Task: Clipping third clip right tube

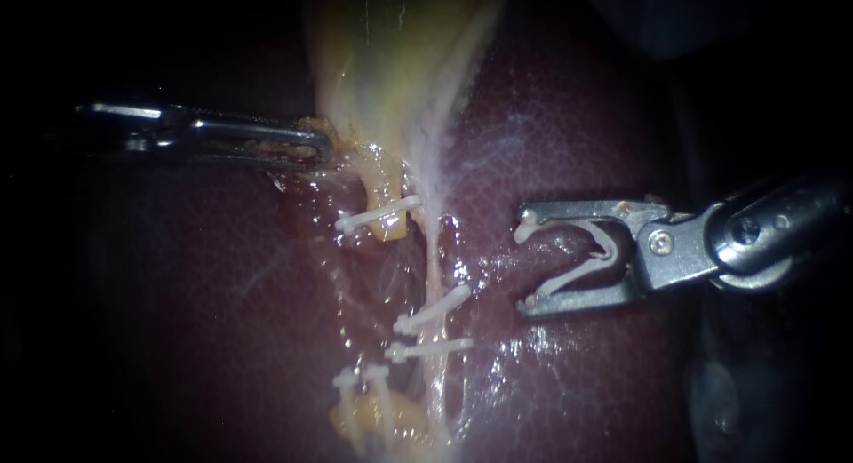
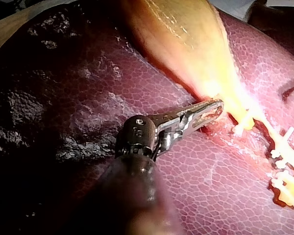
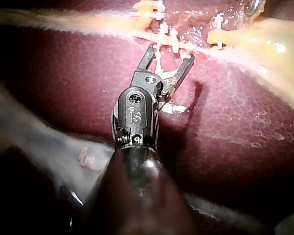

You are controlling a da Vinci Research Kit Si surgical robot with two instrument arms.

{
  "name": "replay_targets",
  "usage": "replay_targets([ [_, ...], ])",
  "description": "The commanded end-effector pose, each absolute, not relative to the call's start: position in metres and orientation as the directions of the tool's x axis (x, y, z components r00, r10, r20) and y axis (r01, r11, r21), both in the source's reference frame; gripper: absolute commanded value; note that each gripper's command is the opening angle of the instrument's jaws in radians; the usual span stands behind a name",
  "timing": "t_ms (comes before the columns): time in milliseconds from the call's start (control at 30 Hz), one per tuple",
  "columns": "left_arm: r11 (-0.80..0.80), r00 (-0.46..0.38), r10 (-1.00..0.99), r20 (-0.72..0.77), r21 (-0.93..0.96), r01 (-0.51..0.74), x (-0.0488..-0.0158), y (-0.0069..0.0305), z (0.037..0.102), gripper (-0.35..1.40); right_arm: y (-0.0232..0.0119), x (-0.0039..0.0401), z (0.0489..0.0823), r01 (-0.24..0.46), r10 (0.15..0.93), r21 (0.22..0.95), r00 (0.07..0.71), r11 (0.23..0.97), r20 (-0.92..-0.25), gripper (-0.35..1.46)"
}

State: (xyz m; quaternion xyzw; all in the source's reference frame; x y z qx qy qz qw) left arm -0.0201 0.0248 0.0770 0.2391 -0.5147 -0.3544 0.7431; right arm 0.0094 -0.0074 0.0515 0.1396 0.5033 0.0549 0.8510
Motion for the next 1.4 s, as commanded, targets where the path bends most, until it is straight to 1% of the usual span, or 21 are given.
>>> replay_targets([
  [33,0.634,0.219,-0.773,0.596,0.72,0.28,-0.02,0.0248,0.0769,-0.35,-0.0073,0.0094,0.0515,0.047,0.234,0.293,0.487,0.955,-0.841,0.5],
  [200,0.626,0.218,-0.779,0.587,0.729,0.277,-0.0193,0.0252,0.0758,-0.35,-0.0073,0.0094,0.0515,0.047,0.234,0.293,0.487,0.955,-0.841,0.5],
  [367,0.616,0.216,-0.788,0.577,0.733,0.287,-0.0174,0.0265,0.0732,-0.35,-0.0073,0.0094,0.0515,0.047,0.234,0.293,0.487,0.955,-0.841,0.5],
  [500,0.605,0.199,-0.796,0.572,0.737,0.299,-0.0162,0.0273,0.0719,-0.35,-0.0073,0.0095,0.0515,0.046,0.235,0.293,0.488,0.955,-0.841,0.5],
  [800,0.605,0.195,-0.795,0.574,0.73,0.317,-0.016,0.0272,0.0719,-0.35,-0.0071,0.0105,0.0516,0.051,0.237,0.298,0.485,0.953,-0.842,0.5],
  [967,0.605,0.211,-0.795,0.568,0.723,0.334,-0.016,0.0271,0.072,-0.35,-0.0071,0.0115,0.052,0.039,0.272,0.331,0.483,0.943,-0.832,0.5],
  [1067,0.606,0.225,-0.795,0.563,0.716,0.347,-0.0161,0.0271,0.0721,-0.35,-0.0073,0.0122,0.0525,0.028,0.311,0.369,0.481,0.929,-0.82,0.5],
  [1400,0.602,0.291,-0.798,0.527,0.681,0.417,-0.0167,0.0265,0.0725,-0.35,-0.0082,0.015,0.0563,-0.018,0.452,0.505,0.475,0.863,-0.755,0.49],
])
